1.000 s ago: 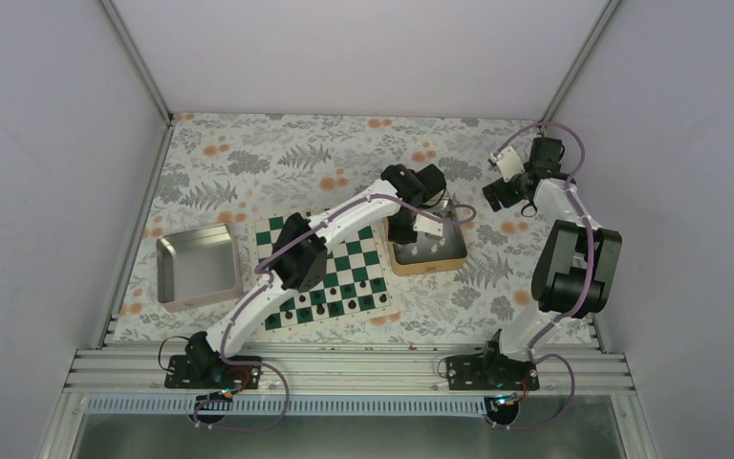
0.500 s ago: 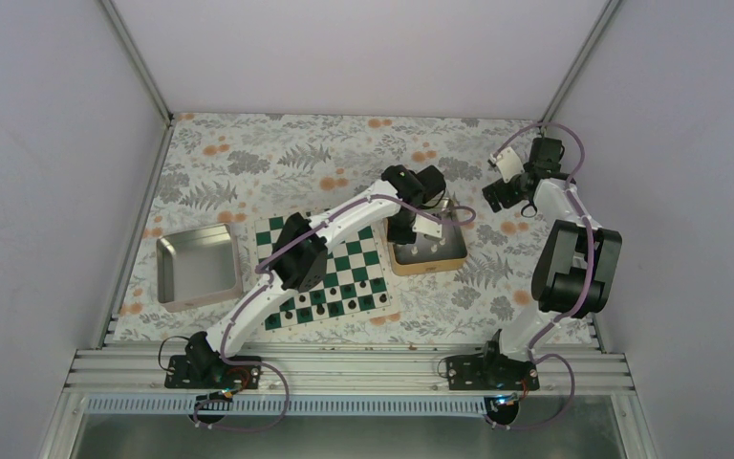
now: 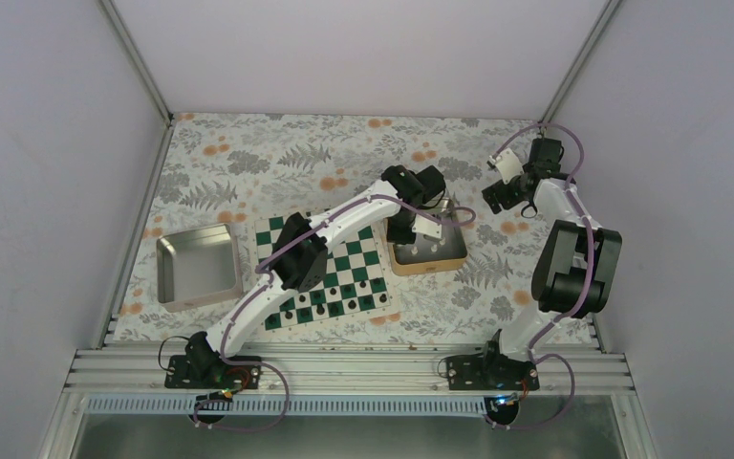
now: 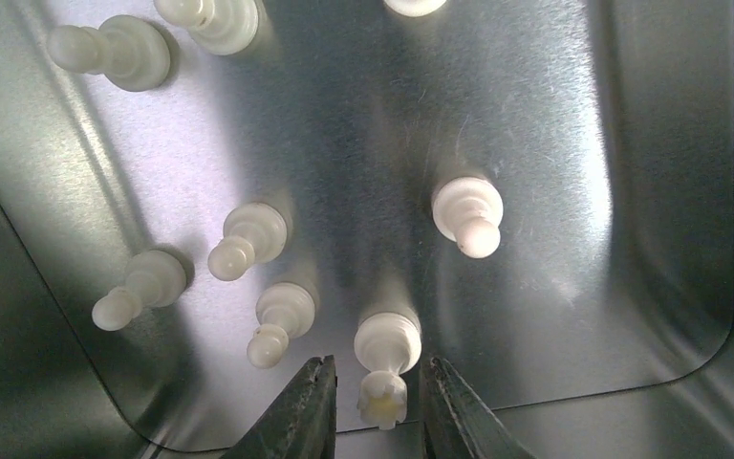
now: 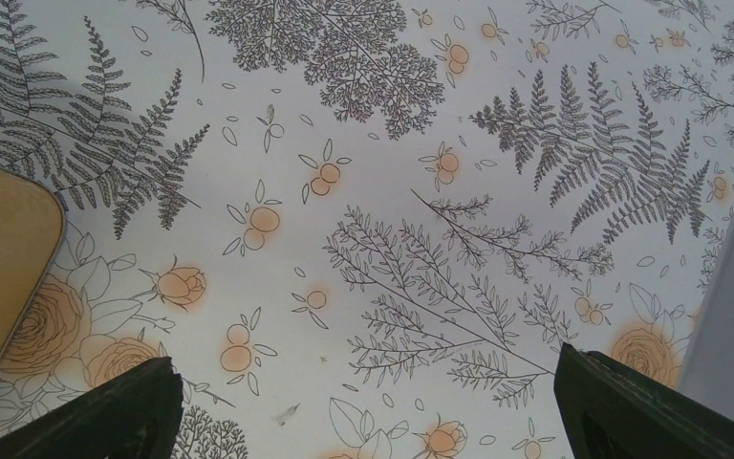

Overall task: Set up the chess pieces on the board
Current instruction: Pick up the chess piece from the storage box.

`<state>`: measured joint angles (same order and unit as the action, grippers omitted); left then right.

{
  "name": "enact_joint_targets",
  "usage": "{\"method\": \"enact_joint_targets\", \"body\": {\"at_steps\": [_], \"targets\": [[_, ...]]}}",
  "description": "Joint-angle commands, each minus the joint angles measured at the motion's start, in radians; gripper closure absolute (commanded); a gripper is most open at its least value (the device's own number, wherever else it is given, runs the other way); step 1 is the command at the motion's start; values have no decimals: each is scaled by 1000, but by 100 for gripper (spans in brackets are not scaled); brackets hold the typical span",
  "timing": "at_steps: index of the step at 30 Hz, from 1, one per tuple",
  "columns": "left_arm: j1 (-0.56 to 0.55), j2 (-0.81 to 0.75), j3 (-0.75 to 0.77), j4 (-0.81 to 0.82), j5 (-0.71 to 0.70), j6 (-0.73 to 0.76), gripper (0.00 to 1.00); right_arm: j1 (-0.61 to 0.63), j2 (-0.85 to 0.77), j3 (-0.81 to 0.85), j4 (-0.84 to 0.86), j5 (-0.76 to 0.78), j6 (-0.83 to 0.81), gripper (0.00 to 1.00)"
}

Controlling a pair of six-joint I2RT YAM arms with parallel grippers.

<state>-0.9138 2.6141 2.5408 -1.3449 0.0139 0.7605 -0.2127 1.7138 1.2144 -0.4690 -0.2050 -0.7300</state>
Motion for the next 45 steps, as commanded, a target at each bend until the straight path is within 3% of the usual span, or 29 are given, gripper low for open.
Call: {"method": "enact_joint_targets", "body": {"at_steps": [1,21,37,45], "targets": [[-10,32,10,-11,-3,19,77,-9,-12,5,-3,-19,-8,0],[-11,18,25,-11,-8,27,98,-8,-9,5,-5,-15,-10,0],[-8,-92,67,7,-104,19,98,-9,-9,10,-14,-17,-14,0],[104,-269,-9,-12,-85,-9,98,-9,-6,18,-22,-20,-14,0]]}}
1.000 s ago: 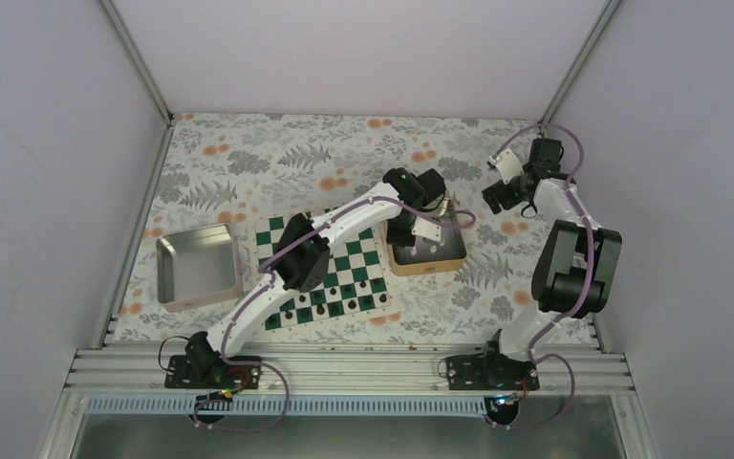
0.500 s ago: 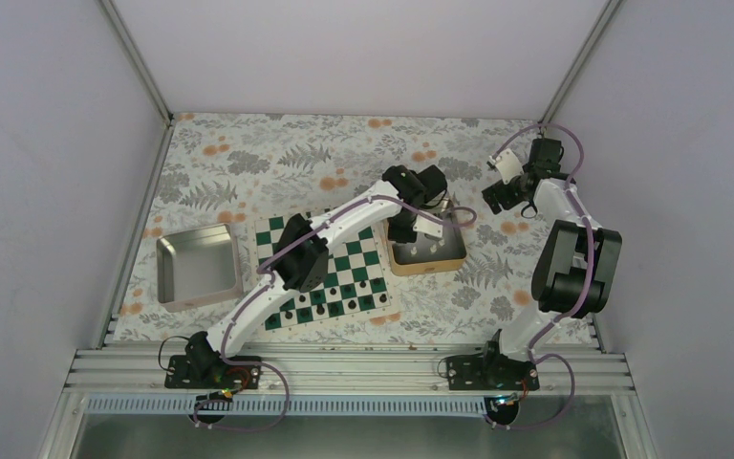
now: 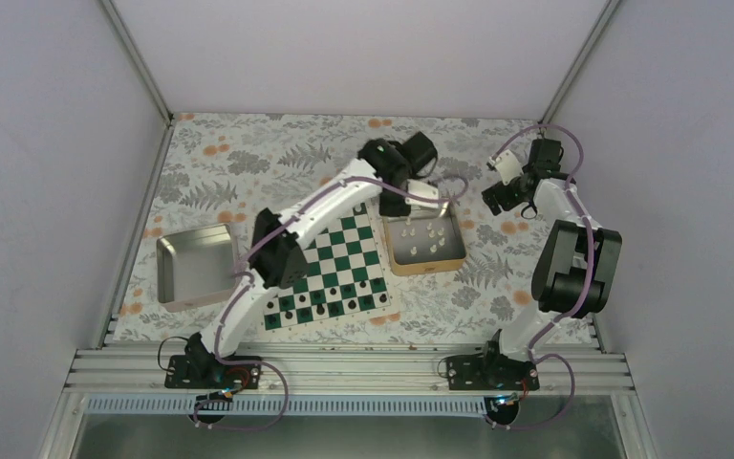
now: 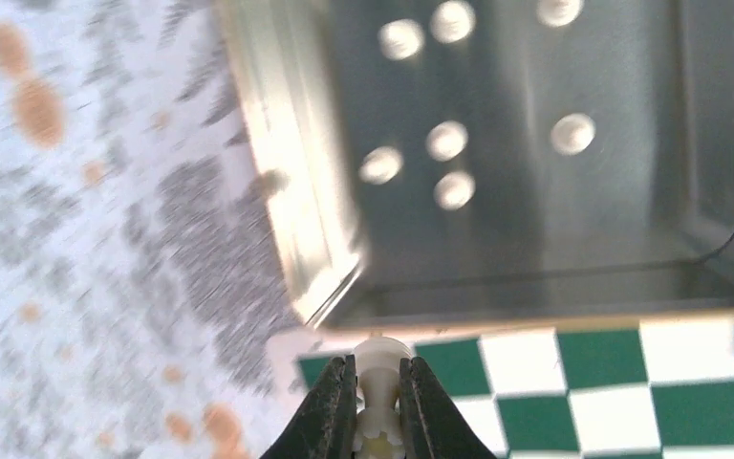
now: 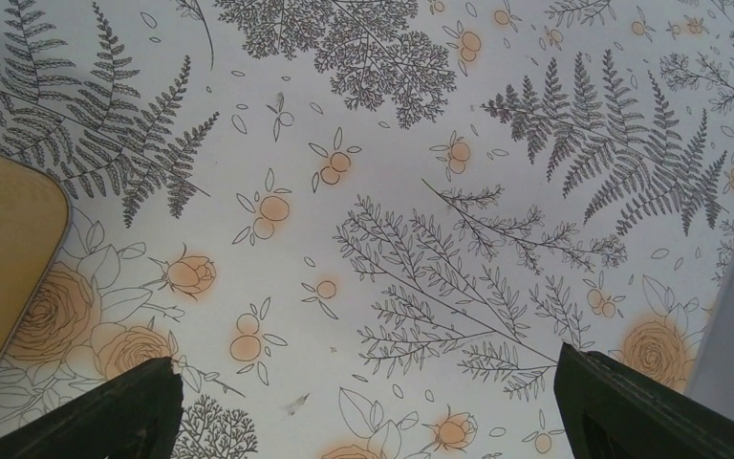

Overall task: Set up the chess pieces on the board
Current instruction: Pick up the chess piece from the storage box, then place the chess piece on the chessboard.

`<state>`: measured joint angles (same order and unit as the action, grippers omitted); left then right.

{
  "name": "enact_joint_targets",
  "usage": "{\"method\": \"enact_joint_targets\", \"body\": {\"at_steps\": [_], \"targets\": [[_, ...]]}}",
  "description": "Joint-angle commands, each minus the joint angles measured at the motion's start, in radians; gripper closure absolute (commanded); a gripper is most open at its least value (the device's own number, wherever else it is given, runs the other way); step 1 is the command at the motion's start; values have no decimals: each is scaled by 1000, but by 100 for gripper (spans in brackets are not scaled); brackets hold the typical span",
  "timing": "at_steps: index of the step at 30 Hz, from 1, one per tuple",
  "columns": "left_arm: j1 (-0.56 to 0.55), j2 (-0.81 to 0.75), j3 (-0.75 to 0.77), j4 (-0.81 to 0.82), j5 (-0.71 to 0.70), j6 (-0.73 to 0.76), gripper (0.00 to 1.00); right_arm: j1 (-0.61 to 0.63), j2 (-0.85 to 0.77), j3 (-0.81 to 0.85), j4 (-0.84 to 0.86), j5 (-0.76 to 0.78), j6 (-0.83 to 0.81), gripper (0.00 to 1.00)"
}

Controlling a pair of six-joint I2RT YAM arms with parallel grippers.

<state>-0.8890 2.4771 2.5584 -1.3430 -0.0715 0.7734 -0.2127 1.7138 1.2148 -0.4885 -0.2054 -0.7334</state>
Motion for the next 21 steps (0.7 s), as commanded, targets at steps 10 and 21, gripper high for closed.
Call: {"method": "enact_joint_targets", "body": {"at_steps": [10,21], "targets": [[434,-430,-556,109,88,-62,98,-8,11,29,-17,-18,-13,0],[566,-585,-1063,388,44,-77,98,-6,24,40,-28,-15,-14,0]]}}
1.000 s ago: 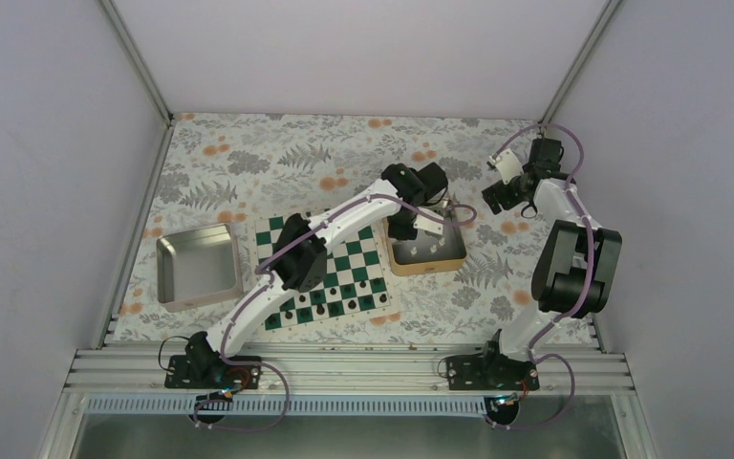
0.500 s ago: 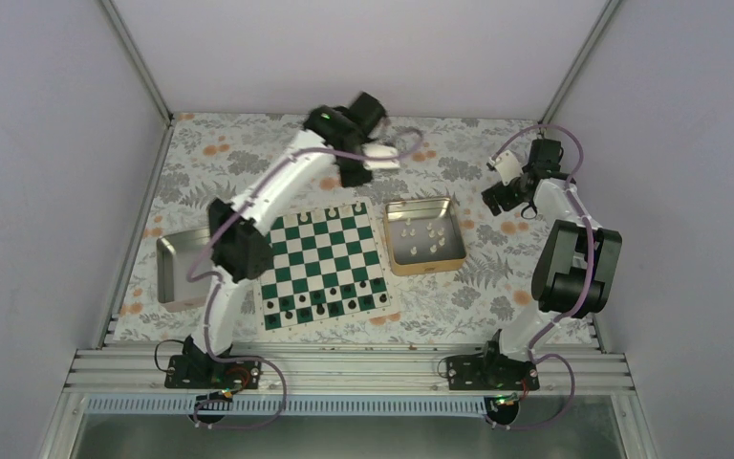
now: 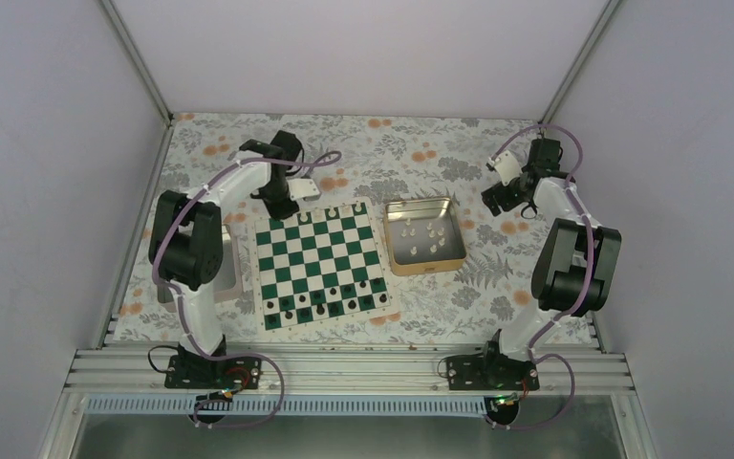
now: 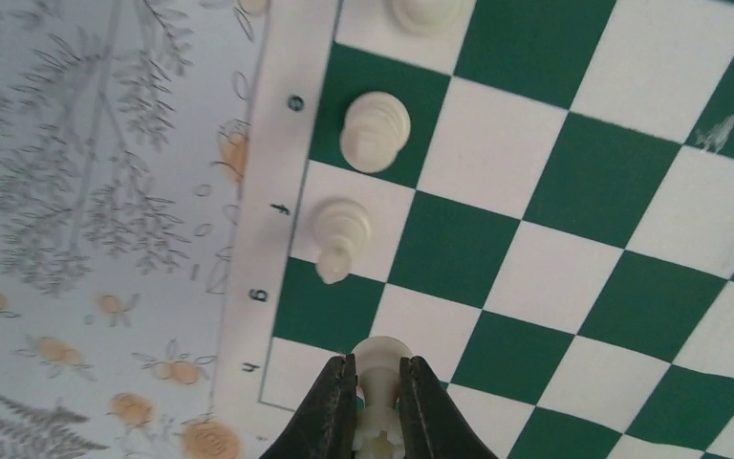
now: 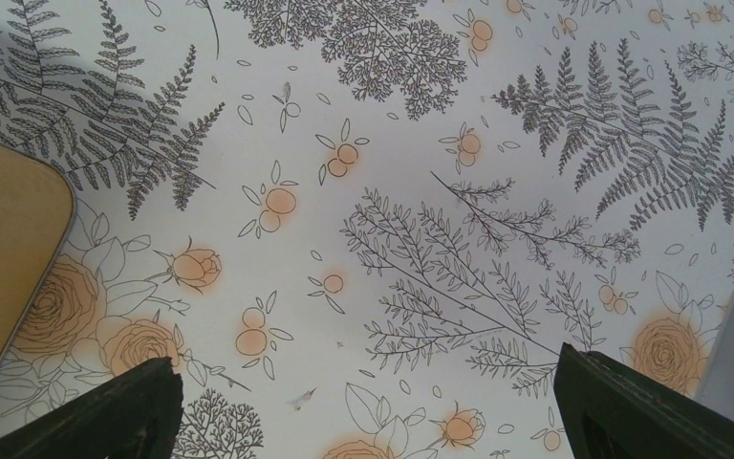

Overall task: Set up the chess pieces on the board
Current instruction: Place the chess piece on the chessboard.

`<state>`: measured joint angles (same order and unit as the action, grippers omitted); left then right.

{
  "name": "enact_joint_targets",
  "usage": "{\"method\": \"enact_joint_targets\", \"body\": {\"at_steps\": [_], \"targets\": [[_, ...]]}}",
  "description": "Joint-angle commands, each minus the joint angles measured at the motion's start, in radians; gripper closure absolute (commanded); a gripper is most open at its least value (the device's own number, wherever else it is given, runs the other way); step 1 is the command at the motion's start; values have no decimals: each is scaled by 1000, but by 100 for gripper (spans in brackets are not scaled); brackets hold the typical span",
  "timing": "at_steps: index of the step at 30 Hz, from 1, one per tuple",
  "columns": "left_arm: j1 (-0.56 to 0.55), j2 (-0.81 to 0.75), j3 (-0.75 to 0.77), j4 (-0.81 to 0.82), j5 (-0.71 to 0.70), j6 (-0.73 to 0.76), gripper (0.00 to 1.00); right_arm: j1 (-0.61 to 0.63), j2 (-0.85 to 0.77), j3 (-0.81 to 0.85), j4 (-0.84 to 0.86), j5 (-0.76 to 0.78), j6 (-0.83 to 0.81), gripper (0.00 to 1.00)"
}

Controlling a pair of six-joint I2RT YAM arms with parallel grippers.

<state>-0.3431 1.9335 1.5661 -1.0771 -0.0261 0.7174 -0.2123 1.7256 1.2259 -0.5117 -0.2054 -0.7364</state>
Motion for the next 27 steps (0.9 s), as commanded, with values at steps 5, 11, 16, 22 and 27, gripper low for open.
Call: {"method": "enact_joint_targets", "body": {"at_steps": [5,11,16,22,27], "targets": [[69,-29,-127,166,24,-18,98,-7,16,27,-5,-12,-12,0],[119,-46,-163,185,51,-11,98,-6,24,23,-3,-5,-13,0],[141,-42,-204,212,69,-5,98,-7,28,22,-4,-2,-12,0],[168,-45,-244,239,64,-2,98,-6,30,22,-5,1,-13,0],[186,-44,-252,254,64,-1,98,-6,33,23,-7,1,-12,0]]}}
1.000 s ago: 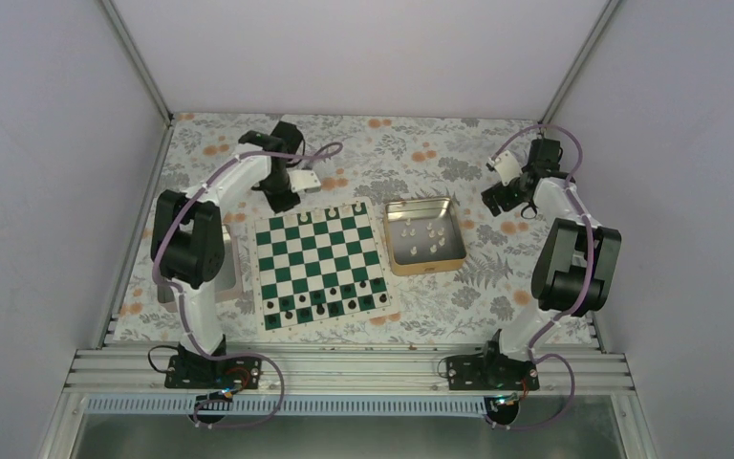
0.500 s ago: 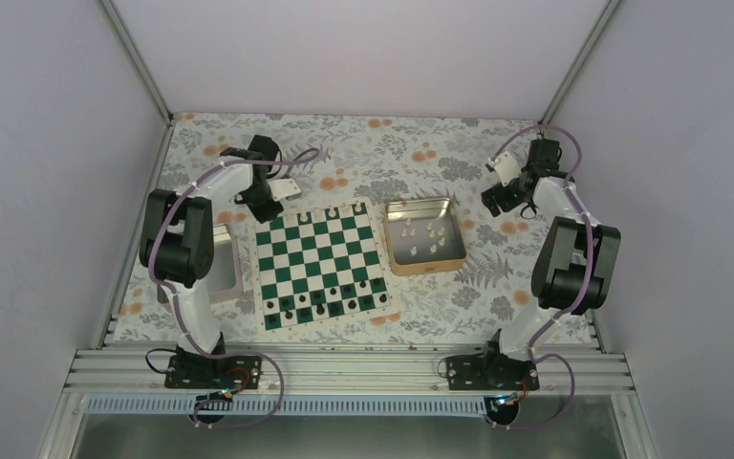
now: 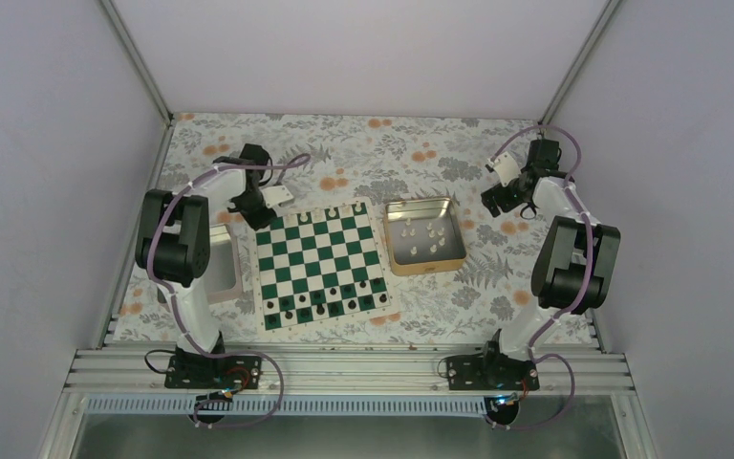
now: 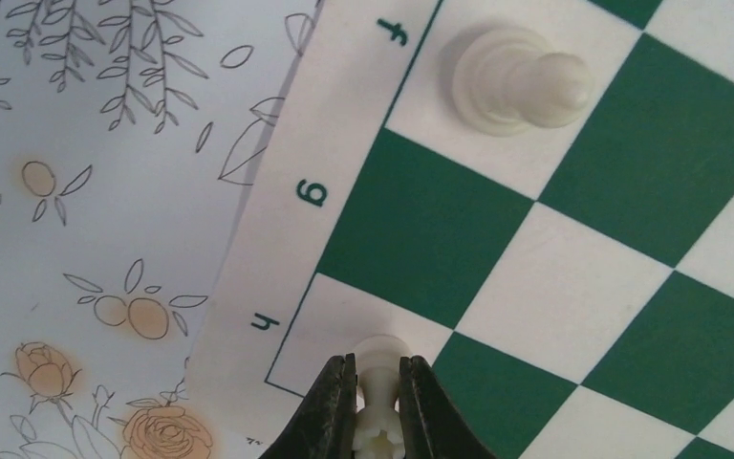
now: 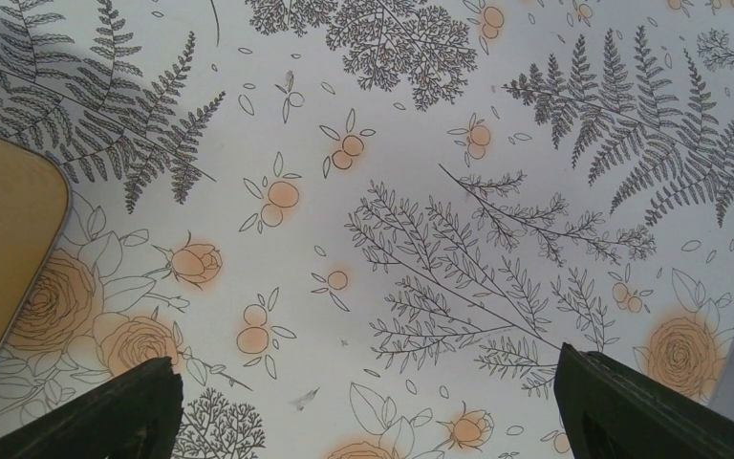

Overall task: Set up the chess pieces on the board
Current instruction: Place the chess piece on the chessboard.

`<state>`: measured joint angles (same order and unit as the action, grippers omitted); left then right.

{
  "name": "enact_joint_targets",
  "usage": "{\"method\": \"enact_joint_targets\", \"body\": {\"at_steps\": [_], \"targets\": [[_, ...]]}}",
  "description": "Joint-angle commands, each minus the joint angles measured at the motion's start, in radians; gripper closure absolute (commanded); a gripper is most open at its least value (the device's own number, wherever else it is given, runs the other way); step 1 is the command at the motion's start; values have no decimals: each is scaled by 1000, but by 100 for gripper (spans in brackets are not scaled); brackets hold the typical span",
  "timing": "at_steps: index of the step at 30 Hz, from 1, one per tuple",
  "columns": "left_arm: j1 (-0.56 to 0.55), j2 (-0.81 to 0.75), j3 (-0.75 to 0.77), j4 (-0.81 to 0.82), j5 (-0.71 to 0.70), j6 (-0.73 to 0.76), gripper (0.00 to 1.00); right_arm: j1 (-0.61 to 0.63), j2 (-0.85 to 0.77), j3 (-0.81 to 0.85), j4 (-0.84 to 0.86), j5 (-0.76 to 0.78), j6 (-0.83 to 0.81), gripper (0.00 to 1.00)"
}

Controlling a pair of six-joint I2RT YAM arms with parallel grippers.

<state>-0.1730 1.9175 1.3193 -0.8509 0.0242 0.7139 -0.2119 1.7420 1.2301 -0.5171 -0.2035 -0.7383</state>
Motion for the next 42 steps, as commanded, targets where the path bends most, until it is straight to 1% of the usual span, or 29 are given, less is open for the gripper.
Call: {"method": "enact_joint_targets", "body": {"at_steps": [1,14,17,20,25,27,29,32,35,37,40,42], "targets": [[16,-28,-3,30,15,2,98,-6,17,17,-2,0,-10,0],[21,-4,24,14,31,2,97,-6,15,14,-4,6,-13,0],[21,-8,15,16,20,5,94,-6,16,12,-3,5,-14,0],[22,-7,16,14,13,3,94,-6,16,10,-5,2,-15,0],[22,-9,15,9,3,1,86,-7,11,6,-5,0,-17,0],[21,-16,16,8,-1,1,76,-7,9,6,-6,0,-16,0],[21,-26,22,3,-7,1,70,-7,8,5,-6,-3,-19,0],[20,-37,52,-27,-3,1,66,-7,6,5,-8,-4,-19,0],[9,-48,120,-75,-14,3,65,-6,7,5,-7,-3,-20,0],[-12,-51,205,-125,-15,4,64,-7,6,7,-7,-2,-19,0],[-87,-26,417,-214,-17,0,62,-7,8,6,-5,-1,-19,0],[-162,10,567,-264,-9,-7,58,-7,11,5,-2,3,-18,0]]}}
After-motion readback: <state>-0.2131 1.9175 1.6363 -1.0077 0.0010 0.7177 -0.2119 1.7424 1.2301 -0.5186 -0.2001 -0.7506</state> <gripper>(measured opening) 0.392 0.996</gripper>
